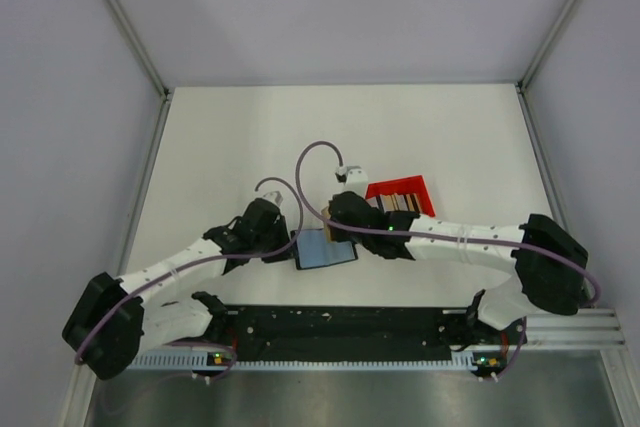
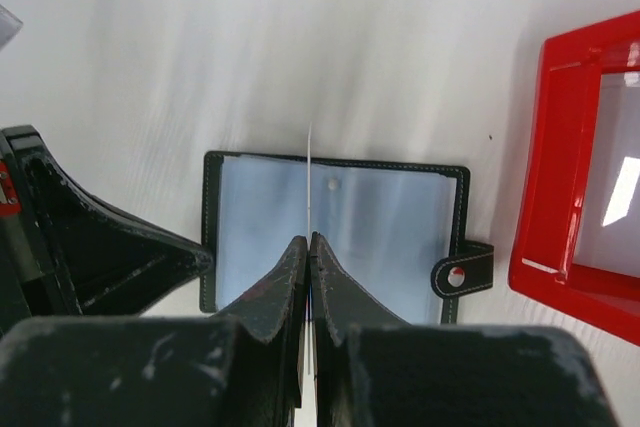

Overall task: Put the credit cards into the card holder
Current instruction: Turn over the card slot in the card holder, then insert the credit card into the card holder.

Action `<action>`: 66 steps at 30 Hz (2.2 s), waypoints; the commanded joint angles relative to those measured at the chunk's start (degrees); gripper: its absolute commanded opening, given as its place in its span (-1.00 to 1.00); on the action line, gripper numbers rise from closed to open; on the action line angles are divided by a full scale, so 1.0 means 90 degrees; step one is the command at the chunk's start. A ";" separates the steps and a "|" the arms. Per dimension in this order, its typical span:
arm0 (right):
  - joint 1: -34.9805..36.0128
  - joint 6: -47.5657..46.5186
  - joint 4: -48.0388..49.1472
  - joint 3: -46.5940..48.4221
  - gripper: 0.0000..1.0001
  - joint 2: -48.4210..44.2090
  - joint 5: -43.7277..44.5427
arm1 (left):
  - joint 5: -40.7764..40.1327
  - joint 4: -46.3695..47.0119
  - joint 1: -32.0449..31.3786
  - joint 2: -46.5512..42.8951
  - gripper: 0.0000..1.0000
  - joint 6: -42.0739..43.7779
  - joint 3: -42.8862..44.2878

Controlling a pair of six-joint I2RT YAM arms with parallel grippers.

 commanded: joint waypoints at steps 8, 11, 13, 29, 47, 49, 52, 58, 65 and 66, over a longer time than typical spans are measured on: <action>-0.0825 0.0196 0.1503 -0.1019 -1.00 -0.0027 -0.2629 | -0.0286 0.0354 -0.0021 0.0442 -1.00 0.0092 -0.0209; -0.1011 0.0283 0.1718 -0.1078 -1.00 0.0129 -0.3138 | -0.0286 0.0423 -0.0021 0.0521 -1.00 0.0112 -0.0229; -0.1138 0.0429 0.1952 -0.1195 -1.00 0.0188 -0.3353 | -0.0276 0.0471 -0.0021 0.0569 -1.00 0.0112 -0.0219; -0.1334 0.1201 0.2998 -0.2142 -1.00 0.0470 -0.3305 | -0.0218 0.0520 -0.0021 0.0638 -1.00 -0.0025 -0.0229; -0.1431 0.1250 0.3466 -0.2094 -1.00 0.0636 -0.3314 | -0.0140 0.0520 -0.0021 0.0648 -1.00 0.0034 -0.0190; -0.1441 0.1337 0.3662 -0.2103 -1.00 0.0841 -0.3441 | -0.0140 0.0501 -0.0021 0.0648 -1.00 0.0053 -0.0161; -0.1441 0.1426 0.3877 -0.2103 -1.00 0.1076 -0.3539 | -0.0140 0.0481 -0.0021 0.0648 -1.00 0.0053 -0.0151; -0.1421 0.1514 0.4170 -0.2259 -1.00 0.1369 -0.3724 | -0.0130 0.0520 -0.0021 0.0667 -1.00 0.0053 -0.0180; -0.1148 0.1563 0.4083 -0.2289 -1.00 0.1447 -0.3491 | -0.0140 0.0550 -0.0021 0.0677 -1.00 0.0014 -0.0171; -0.1129 0.1514 0.4102 -0.2250 -1.00 0.1467 -0.3490 | -0.0140 0.0540 -0.0021 0.0668 -1.00 0.0014 -0.0170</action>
